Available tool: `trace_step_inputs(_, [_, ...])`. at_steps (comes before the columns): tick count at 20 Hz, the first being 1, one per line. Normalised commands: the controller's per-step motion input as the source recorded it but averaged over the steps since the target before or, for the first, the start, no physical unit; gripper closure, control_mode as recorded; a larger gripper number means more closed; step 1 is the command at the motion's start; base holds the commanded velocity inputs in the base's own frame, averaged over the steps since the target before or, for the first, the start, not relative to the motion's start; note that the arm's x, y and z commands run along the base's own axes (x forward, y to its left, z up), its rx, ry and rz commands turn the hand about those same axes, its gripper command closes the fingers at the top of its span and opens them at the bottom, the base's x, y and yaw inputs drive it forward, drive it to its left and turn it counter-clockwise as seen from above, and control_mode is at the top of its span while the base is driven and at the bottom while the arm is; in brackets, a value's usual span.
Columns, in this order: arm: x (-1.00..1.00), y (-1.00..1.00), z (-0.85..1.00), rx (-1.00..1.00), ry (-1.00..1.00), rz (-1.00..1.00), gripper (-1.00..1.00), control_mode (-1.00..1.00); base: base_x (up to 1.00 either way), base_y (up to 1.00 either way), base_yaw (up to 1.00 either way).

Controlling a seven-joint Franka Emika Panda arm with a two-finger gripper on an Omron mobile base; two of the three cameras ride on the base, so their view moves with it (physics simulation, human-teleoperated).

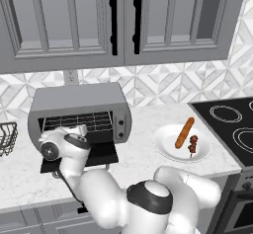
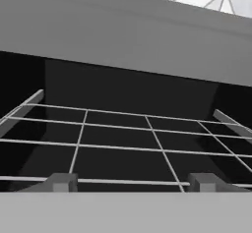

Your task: Pick up the kebab skewer and baguette bread, and place them inside the toaster oven. Close the toaster oven door and start by setting the timer.

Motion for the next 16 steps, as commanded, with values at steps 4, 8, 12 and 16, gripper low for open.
trace_step_inputs(4, [-1.00,0.00,-0.40,0.00,0.31,0.00,-1.00,-1.00,0.00,0.00,0.00])
trace_step_inputs(8, [-1.00,0.00,-0.28,0.00,0.47,-0.05,-1.00,-1.00,0.00,0.00,0.00])
trace_step_inputs(12, [-1.00,-0.08,-0.08,0.00,0.55,-0.04,-1.00,-1.00,0.00,0.00,0.00])
trace_step_inputs(16, [-0.71,-0.58,0.63,0.06,0.36,-0.06,-1.00,-1.00,0.00,0.00,0.00])
